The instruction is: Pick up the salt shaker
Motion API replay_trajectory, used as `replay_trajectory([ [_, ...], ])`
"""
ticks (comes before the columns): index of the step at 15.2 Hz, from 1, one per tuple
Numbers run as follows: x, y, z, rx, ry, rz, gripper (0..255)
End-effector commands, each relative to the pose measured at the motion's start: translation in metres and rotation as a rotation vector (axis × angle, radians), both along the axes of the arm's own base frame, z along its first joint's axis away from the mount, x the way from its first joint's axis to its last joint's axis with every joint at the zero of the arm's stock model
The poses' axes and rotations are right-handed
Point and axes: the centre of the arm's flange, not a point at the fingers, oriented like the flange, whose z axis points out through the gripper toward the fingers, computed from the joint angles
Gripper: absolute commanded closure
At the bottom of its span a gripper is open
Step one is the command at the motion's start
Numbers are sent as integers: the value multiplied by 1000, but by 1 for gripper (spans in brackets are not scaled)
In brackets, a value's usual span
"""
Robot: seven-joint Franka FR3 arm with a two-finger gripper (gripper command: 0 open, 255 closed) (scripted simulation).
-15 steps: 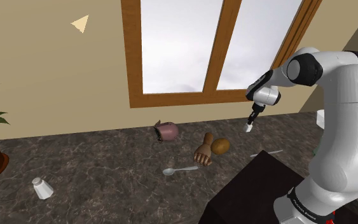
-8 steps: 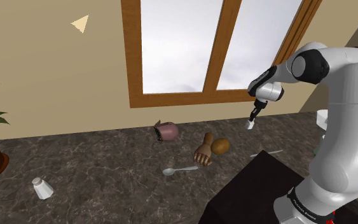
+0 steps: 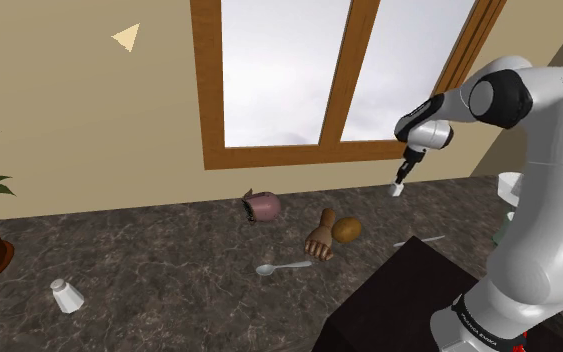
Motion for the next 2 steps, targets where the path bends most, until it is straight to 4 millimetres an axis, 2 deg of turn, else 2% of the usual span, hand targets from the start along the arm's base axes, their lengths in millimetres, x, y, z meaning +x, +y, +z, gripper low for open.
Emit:
replay_trajectory([
  [1,0,1,6,0,0,0,255],
  [2,0,1,6,0,0,0,255],
])
